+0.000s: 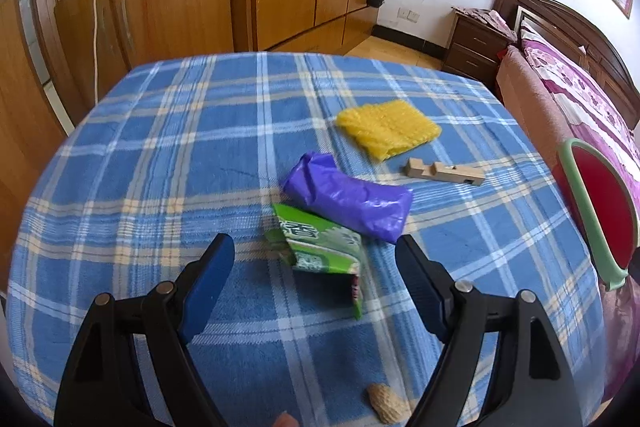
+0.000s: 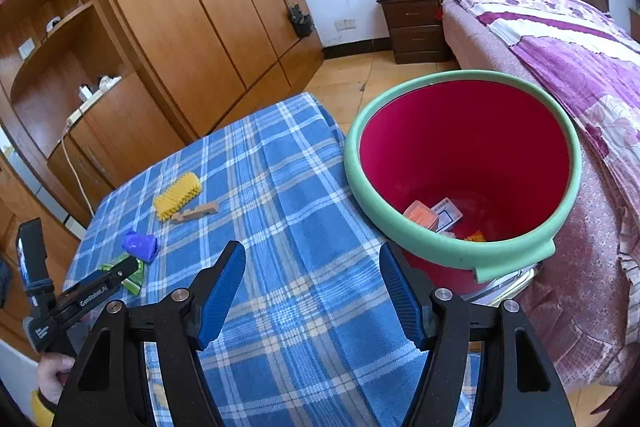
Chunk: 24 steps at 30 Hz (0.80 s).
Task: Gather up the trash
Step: 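Grasp the green snack packet with the left tool and lift it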
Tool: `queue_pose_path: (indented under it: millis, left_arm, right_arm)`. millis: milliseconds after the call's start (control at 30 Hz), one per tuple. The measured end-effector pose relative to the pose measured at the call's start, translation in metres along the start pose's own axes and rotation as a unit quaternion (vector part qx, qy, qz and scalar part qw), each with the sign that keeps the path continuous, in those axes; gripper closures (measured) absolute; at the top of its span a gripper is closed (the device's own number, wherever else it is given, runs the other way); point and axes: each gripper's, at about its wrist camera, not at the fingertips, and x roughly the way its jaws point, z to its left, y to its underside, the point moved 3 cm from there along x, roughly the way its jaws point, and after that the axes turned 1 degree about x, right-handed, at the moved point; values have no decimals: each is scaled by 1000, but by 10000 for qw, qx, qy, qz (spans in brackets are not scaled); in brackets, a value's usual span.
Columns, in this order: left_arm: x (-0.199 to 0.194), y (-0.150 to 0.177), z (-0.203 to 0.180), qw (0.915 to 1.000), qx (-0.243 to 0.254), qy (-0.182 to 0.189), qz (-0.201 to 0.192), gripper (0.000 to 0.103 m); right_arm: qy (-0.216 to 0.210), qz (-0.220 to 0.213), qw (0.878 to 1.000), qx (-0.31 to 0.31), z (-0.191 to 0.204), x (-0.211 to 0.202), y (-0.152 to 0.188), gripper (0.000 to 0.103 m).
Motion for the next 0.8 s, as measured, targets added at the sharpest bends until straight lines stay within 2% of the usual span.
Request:
queue_pose_path:
  millis: [133, 300, 467, 800]
  left_arm:
    - [8, 0, 3, 9998, -129, 90, 107, 21]
    - [12, -1, 1, 9997, -139, 200, 76, 28]
    - [12, -1, -2, 9999, 57, 150, 21, 49]
    - [-5, -8, 14, 9991, -177, 355, -154, 49]
  right_arm:
    - [-7, 74, 10000, -6, 2, 5, 2, 32]
    - [-15, 165, 9999, -41, 5, 11, 4, 32]
    - [-71, 248, 9996, -75, 11, 16, 4, 32]
    - [-204, 287, 9989, -309, 32, 23, -4, 32]
